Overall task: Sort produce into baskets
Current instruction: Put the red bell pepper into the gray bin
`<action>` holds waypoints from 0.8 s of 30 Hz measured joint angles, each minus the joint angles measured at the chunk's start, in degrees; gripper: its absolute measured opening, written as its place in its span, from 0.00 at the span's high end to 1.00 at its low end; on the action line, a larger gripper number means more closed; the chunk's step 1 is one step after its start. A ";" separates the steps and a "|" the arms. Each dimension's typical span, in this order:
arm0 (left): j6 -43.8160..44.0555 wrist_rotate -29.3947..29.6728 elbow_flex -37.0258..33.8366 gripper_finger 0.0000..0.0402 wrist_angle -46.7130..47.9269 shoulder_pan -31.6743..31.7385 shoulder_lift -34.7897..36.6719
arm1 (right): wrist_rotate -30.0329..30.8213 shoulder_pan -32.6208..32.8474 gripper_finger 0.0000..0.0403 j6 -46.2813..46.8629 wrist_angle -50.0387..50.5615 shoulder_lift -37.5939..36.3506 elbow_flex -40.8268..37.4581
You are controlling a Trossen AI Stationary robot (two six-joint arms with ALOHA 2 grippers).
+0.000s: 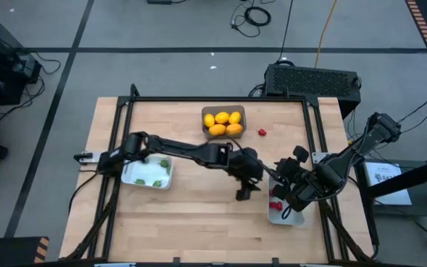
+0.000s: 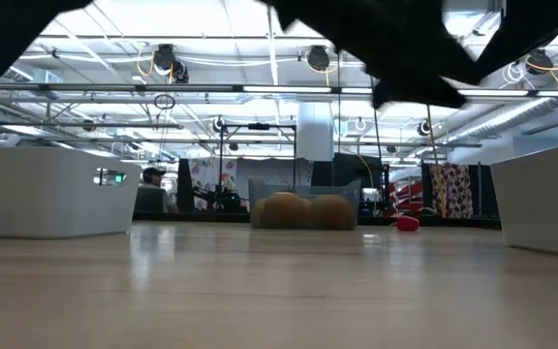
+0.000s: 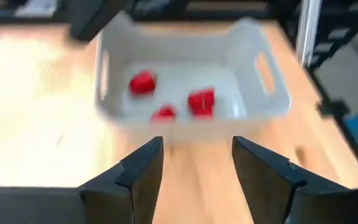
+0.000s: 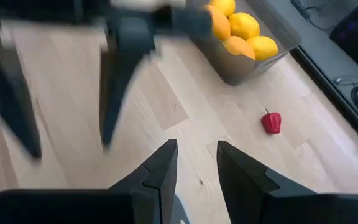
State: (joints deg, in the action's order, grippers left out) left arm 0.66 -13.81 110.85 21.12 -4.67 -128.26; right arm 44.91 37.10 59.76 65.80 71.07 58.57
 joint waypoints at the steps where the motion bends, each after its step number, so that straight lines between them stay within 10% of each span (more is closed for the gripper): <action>1: -0.30 0.79 0.04 0.51 3.74 0.02 1.20 | 0.09 0.00 0.74 0.94 0.13 -0.02 0.00; 12: -5.72 19.31 -7.37 0.51 52.55 -0.90 20.82 | 1.58 -3.20 0.74 5.67 1.20 2.89 -0.07; 24: -1.72 24.95 -46.08 0.51 24.71 4.83 58.13 | -13.65 -29.64 0.65 -20.17 -3.03 2.45 -0.09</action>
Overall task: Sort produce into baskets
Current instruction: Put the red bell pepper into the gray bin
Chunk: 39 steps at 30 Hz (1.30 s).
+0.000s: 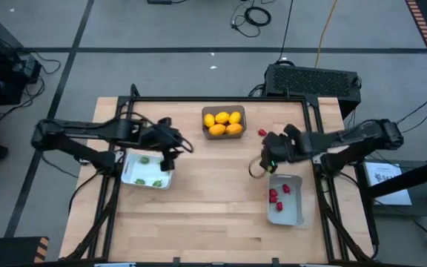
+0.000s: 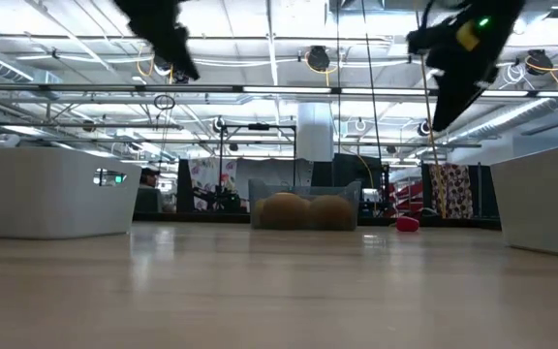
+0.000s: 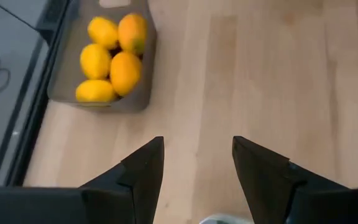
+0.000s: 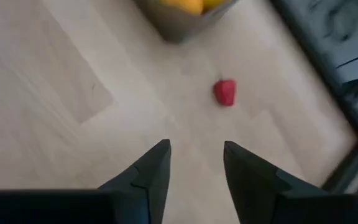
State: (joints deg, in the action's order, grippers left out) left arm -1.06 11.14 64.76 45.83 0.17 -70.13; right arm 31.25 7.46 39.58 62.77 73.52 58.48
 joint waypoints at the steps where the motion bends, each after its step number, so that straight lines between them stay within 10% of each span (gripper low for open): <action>1: -0.82 0.35 -2.27 0.51 -0.66 0.70 2.04 | -2.75 -2.59 0.64 -2.74 -0.90 0.00 0.00; 7: -0.82 14.75 -11.64 0.53 -3.10 11.18 12.08 | -12.10 -16.24 0.55 -15.63 -6.31 0.24 0.00; 15: -4.11 -6.78 -24.15 0.59 -9.20 25.82 15.34 | -23.71 -30.10 0.47 -27.49 -15.11 2.87 0.00; 32: -5.31 10.46 -33.17 0.59 -18.91 28.78 15.02 | -25.65 -38.27 0.29 -33.57 -19.07 20.62 0.00; 39: -8.76 1.63 -33.17 0.59 -20.16 28.78 12.11 | -28.28 -39.64 0.29 -34.63 -20.80 24.19 0.00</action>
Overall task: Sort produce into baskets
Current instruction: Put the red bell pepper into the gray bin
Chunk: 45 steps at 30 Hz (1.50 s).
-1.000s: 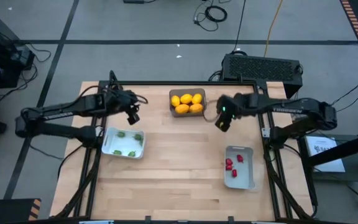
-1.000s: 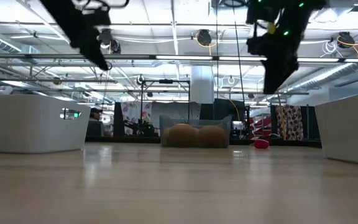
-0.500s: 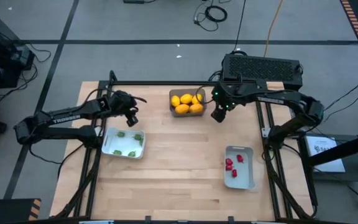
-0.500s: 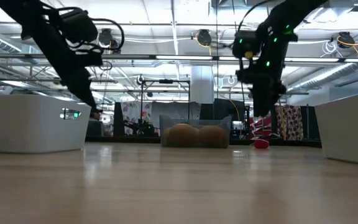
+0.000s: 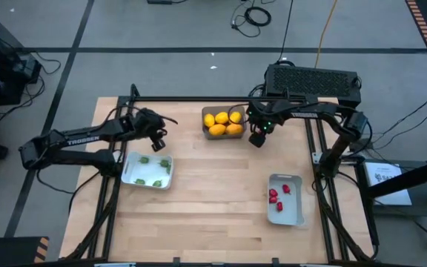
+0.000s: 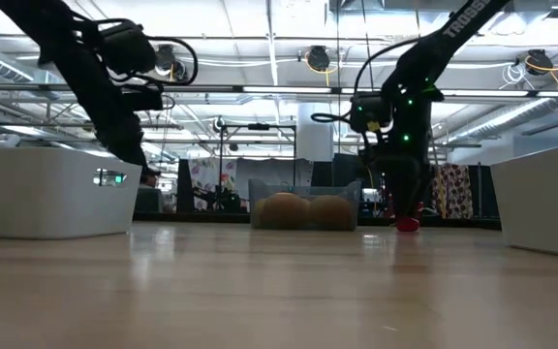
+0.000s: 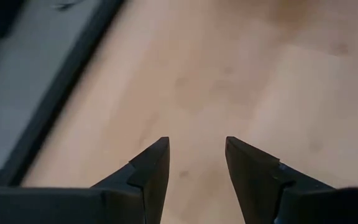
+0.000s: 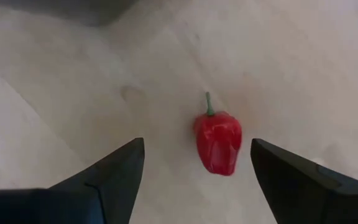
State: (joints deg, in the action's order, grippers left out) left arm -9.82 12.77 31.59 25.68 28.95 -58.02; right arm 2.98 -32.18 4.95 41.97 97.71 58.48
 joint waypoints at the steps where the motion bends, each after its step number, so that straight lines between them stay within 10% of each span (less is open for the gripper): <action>1: -0.71 -1.83 0.00 0.59 -0.15 -0.06 -0.64 | -0.23 -0.06 0.29 -0.07 -0.20 0.07 0.00; 18: 0.45 -3.32 0.00 0.59 -4.69 -0.09 -2.29 | -0.46 -1.88 0.32 0.86 -13.56 -0.48 -9.78; 25: 0.44 -4.10 0.00 0.59 -8.08 -0.09 -1.86 | -0.51 -1.77 0.51 0.35 -13.30 -1.16 -9.97; 36: 6.80 -21.12 0.61 0.59 -11.28 -0.09 9.97 | 0.65 -1.45 0.86 0.10 -5.61 -12.14 -10.25; 45: 18.77 -26.48 0.61 0.59 -11.83 -6.42 22.16 | -2.53 4.19 0.91 5.61 2.40 -28.44 -10.23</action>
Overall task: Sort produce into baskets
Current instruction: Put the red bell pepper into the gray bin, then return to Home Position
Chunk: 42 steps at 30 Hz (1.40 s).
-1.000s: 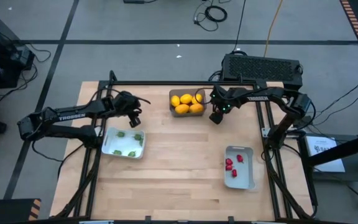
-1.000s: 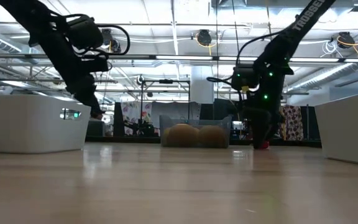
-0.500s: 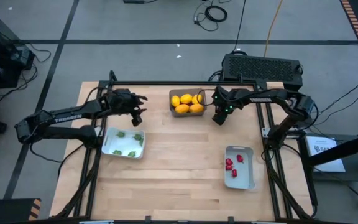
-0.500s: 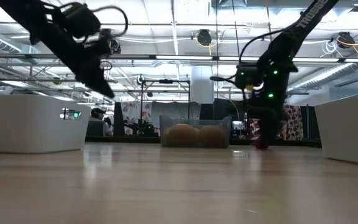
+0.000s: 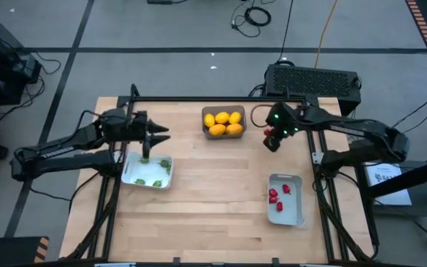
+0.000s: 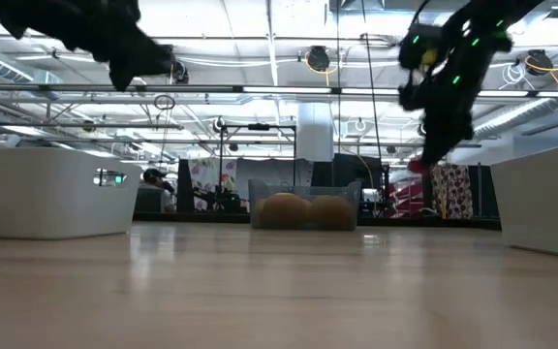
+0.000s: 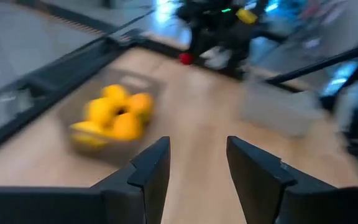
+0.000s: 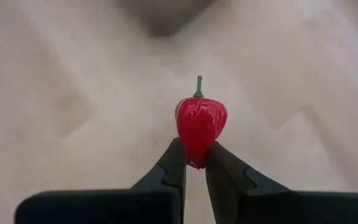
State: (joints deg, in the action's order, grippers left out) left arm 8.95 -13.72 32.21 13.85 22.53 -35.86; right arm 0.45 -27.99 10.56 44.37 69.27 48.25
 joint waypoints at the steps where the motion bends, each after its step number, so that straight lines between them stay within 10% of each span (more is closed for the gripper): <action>1: 1.17 -0.57 0.00 0.59 -0.43 -1.72 0.59 | -1.16 1.14 0.91 0.99 1.34 -1.85 0.00; 19: 4.61 25.06 0.00 0.59 -3.56 -43.55 2.38 | -11.33 39.08 0.90 33.64 10.58 -17.72 0.07; 29: 3.72 30.81 -0.66 0.59 0.30 -46.67 3.72 | -4.94 58.00 0.90 52.49 11.13 -11.16 0.09; 42: 4.23 32.65 -3.34 0.59 4.96 -44.10 17.38 | -3.43 59.08 0.64 51.30 15.66 -7.46 0.11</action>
State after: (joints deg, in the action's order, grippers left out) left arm 13.18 18.94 28.86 18.81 -21.57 -18.48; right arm -2.98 31.09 61.86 60.02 61.81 48.36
